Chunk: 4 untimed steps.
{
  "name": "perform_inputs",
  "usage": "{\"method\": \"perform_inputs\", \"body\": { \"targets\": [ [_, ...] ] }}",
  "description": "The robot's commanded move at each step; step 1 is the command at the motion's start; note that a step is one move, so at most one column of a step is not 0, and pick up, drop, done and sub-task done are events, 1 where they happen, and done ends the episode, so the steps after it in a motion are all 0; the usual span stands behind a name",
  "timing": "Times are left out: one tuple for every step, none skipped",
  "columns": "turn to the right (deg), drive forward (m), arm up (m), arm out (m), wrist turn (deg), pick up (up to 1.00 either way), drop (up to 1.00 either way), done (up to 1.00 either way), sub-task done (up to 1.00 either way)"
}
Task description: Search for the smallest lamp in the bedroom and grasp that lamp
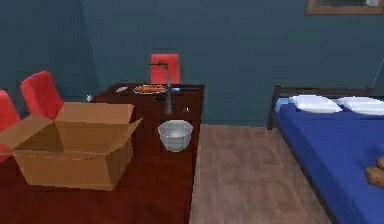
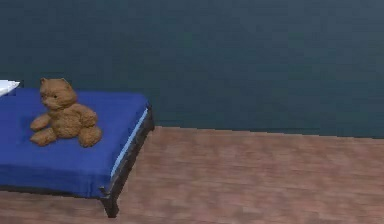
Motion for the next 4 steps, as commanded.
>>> {"method": "perform_inputs", "body": {
  "targets": [
    [45.0, 0.00, 0.00, 0.00, 0.0, 0.00, 0.00, 0.00, 0.00],
    [45.0, 0.00, 0.00, 0.00, 0.0, 0.00, 0.00, 0.00, 0.00],
    [30.0, 0.00, 0.00, 0.00, 0.0, 0.00, 0.00, 0.00, 0.00],
    [0.0, 0.25, 0.00, 0.00, 0.0, 0.00, 0.00, 0.00, 0.00]
  ]
}}
